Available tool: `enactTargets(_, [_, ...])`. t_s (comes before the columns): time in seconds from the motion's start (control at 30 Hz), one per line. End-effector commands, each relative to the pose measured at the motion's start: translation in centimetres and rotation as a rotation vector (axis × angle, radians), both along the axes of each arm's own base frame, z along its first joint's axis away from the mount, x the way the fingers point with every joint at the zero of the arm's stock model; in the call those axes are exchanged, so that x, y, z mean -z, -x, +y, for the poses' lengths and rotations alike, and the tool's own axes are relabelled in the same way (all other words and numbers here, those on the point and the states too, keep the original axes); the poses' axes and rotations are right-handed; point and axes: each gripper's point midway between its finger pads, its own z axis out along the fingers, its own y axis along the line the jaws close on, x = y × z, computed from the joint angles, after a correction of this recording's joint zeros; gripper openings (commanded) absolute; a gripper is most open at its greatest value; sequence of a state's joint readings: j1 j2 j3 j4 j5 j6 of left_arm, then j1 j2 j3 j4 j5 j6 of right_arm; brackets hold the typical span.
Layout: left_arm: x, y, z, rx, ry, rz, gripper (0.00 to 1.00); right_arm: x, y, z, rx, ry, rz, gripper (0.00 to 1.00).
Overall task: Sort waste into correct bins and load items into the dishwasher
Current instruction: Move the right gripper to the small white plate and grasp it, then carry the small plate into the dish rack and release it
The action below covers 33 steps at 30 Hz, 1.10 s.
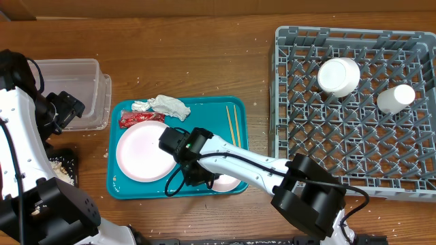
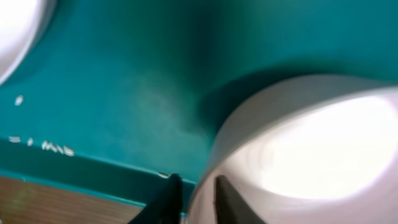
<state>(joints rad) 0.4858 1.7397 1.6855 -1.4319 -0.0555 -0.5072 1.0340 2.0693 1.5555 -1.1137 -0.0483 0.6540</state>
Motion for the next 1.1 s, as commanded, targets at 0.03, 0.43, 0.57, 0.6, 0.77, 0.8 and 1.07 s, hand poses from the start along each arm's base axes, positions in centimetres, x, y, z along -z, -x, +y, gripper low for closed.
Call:
enactTargets(0.03, [0.2, -0.1, -0.1, -0.014, 0.007, 0.001, 1.0, -0.1, 0.3, 0.1, 0.013, -0.007, 0.018, 0.09])
enactTargets(0.43, [0.2, -0.1, -0.1, -0.015, 0.007, 0.0, 1.0, -11.8, -5.3, -0.9, 0.14, -0.098, -0.013, 0.04])
enactTargets(0.57, [0.2, -0.1, -0.1, -0.015, 0.007, 0.001, 1.0, -18.8, -9.2, -4.1, 0.264, -0.203, -0.087, 0.04])
enactTargets(0.6, [0.2, -0.1, -0.1, -0.015, 0.008, 0.002, 1.0, -20.3, -10.2, -5.5, 0.296, -0.223, -0.11, 0.04])
enactTargets(0.77, [0.2, -0.1, -0.1, -0.015, 0.009, 0.004, 1.0, -24.5, -14.9, -15.1, 0.435, -0.271, -0.198, 0.04])
enactTargets(0.8, [0.2, -0.1, -0.1, -0.015, 0.009, 0.003, 1.0, -24.9, -15.7, -16.6, 0.435, -0.304, -0.195, 0.04])
enactTargets(1.07, [0.2, 0.0, -0.2, -0.015, 0.011, 0.007, 1.0, -25.9, -18.4, -24.7, 0.434, -0.723, -0.099, 0.04])
